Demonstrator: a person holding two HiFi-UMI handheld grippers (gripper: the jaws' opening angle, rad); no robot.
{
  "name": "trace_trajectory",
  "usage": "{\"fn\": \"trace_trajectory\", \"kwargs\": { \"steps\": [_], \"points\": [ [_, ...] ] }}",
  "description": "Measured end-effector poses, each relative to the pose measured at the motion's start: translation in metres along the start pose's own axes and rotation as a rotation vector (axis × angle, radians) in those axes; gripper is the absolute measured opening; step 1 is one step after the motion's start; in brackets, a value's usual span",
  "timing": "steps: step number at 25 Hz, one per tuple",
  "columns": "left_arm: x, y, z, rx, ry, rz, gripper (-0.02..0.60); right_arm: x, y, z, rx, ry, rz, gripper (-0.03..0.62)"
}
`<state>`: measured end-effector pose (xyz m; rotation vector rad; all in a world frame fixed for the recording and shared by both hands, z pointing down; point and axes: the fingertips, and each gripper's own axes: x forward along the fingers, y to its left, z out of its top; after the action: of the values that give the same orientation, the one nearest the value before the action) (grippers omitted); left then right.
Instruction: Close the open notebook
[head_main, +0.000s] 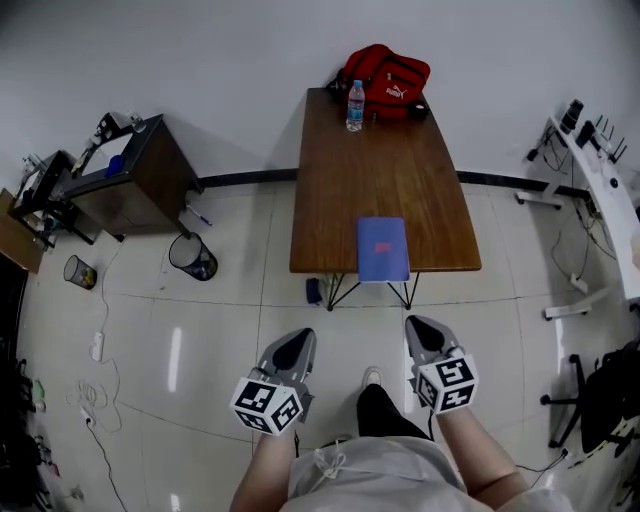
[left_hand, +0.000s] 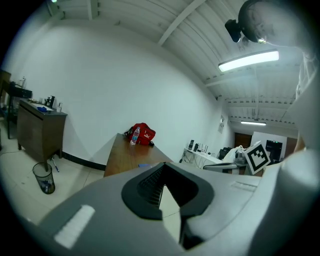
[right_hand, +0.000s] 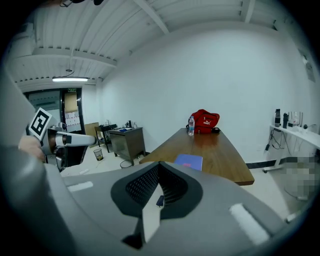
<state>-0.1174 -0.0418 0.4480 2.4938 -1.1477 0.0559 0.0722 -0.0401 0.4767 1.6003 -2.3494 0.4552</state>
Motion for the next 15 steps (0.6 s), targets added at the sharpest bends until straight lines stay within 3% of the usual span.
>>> {"fn": "trace_trajectory", "kwargs": {
  "steps": [8, 15],
  "points": [
    [-0.099, -0.024, -0.003, 0.035, -0.055, -0.03, 0.006, -0.073, 0.075, -0.015, -0.024, -0.039, -0.02, 0.006],
    [-0.147, -0.039, -0.025, 0.015, -0.045, -0.034, 0.006, -0.114, 0.117, -0.034, -0.032, -0.034, -0.013, 0.006]
  ]
}}
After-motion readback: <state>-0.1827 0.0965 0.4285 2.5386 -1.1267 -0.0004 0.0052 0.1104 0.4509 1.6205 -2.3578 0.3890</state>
